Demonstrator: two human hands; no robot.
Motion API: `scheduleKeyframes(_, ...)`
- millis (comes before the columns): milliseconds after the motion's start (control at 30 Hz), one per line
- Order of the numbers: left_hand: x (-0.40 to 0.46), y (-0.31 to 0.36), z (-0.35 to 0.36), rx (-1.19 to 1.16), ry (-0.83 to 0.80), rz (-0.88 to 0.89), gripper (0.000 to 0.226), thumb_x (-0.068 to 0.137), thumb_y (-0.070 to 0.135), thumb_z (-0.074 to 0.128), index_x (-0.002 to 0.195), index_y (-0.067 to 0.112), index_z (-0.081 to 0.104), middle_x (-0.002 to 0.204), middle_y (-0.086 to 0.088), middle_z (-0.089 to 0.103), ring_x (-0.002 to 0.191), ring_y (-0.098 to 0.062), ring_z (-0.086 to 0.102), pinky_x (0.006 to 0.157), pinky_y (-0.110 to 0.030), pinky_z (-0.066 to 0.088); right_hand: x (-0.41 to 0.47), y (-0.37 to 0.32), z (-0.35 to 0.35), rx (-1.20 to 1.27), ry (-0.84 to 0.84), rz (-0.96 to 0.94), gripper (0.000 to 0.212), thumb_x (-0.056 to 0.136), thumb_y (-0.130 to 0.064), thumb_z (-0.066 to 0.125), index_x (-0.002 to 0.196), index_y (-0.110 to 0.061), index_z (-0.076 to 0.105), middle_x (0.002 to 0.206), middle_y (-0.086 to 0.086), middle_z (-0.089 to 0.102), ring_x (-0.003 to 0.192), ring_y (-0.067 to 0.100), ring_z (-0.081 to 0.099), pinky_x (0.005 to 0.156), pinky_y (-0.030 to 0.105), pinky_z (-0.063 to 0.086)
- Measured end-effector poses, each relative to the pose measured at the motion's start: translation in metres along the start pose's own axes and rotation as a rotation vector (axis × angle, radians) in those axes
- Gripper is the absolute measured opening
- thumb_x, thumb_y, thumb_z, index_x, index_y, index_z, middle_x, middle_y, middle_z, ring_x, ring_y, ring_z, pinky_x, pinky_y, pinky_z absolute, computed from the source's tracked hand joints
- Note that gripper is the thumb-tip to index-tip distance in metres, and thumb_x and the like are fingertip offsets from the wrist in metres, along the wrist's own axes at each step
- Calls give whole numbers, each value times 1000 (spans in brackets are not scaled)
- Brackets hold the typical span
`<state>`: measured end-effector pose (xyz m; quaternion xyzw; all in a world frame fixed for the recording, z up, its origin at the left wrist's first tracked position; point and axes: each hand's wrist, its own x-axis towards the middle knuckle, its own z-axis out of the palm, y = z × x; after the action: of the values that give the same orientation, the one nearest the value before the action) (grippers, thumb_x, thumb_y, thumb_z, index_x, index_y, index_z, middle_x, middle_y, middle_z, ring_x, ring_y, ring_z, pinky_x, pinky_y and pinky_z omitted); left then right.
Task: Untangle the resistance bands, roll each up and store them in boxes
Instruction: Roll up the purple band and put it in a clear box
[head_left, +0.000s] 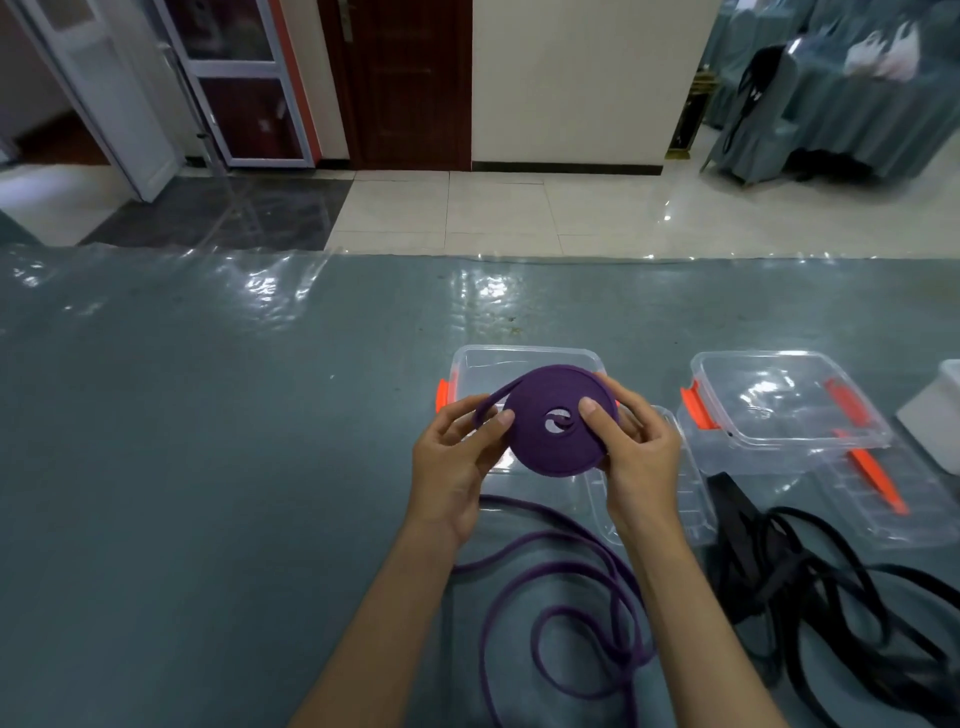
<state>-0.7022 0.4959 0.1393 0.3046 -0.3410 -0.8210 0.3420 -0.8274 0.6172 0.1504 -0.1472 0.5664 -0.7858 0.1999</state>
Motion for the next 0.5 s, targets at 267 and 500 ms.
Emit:
scheduleKeyframes(267,73,11,18,70,-49,-277,48,84,1,80,128,16,71,109,-17,79,87,-29,79,76,-38,66,66,25,8,-33,19,53,31,89,-21,85,117,-23,74,112,9,80,99,28,79,70,36,65)
scheduleKeyframes(500,166,-17,22,282,144,-331,36,87,-11,77,114,12,71,92,-19,77,67,-23,77,60,-33,65,140,75,-7,-369,-112,351,25,97,-13,75,109,-17,53,114,23,73,101,36,76,84,49,65)
